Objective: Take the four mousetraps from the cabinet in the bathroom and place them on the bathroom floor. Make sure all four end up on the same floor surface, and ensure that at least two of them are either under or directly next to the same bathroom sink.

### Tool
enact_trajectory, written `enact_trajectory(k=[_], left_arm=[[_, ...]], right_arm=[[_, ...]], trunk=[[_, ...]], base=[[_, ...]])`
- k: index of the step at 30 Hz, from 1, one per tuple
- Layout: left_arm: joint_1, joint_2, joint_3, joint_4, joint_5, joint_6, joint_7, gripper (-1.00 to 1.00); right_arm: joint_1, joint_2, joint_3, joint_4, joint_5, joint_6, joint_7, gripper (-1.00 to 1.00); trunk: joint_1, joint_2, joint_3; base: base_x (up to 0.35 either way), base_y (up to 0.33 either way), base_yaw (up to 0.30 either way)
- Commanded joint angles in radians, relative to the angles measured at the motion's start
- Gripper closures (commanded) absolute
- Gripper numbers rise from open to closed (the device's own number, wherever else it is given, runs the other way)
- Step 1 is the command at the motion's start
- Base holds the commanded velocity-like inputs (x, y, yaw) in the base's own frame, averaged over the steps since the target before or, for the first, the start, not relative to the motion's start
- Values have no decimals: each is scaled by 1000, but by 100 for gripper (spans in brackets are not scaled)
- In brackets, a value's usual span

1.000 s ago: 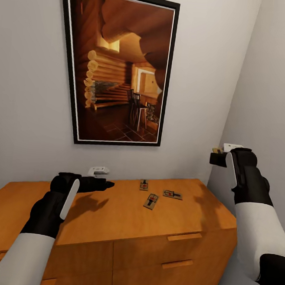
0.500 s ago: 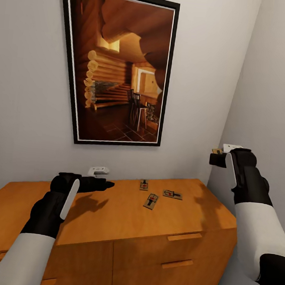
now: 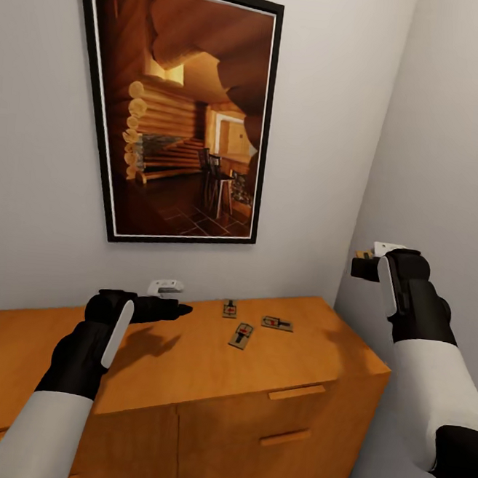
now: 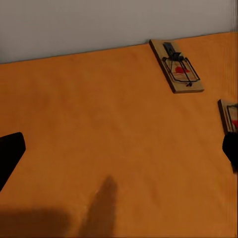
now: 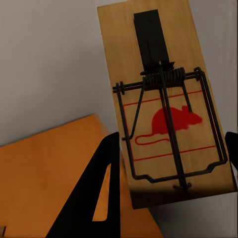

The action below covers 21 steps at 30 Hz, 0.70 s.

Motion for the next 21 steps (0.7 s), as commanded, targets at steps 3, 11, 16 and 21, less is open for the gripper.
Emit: enact_trajectory(k=[3, 11, 16, 21], left_arm=[[-1, -2, 3, -1, 3, 6, 0, -100], [-1, -3, 1, -1, 3, 6, 0, -100], [-1, -4, -1, -1, 3, 6, 0, -100], [-1, -5, -4, 0, 3, 6, 0, -100]], right_arm=[[-1, 0, 0, 0, -4, 4, -4, 100], [-1, 0, 1, 0, -4, 4, -4, 100], [-1, -1, 2, -1, -3, 4, -4, 100], [-1, -1, 2, -2, -4, 4, -4, 100]], trunk=[[0, -1, -1], [0, -1, -1], [0, -1, -1], [0, -1, -1]], base=[[0, 0, -91], [0, 0, -21], [0, 0, -4], [0, 0, -78]])
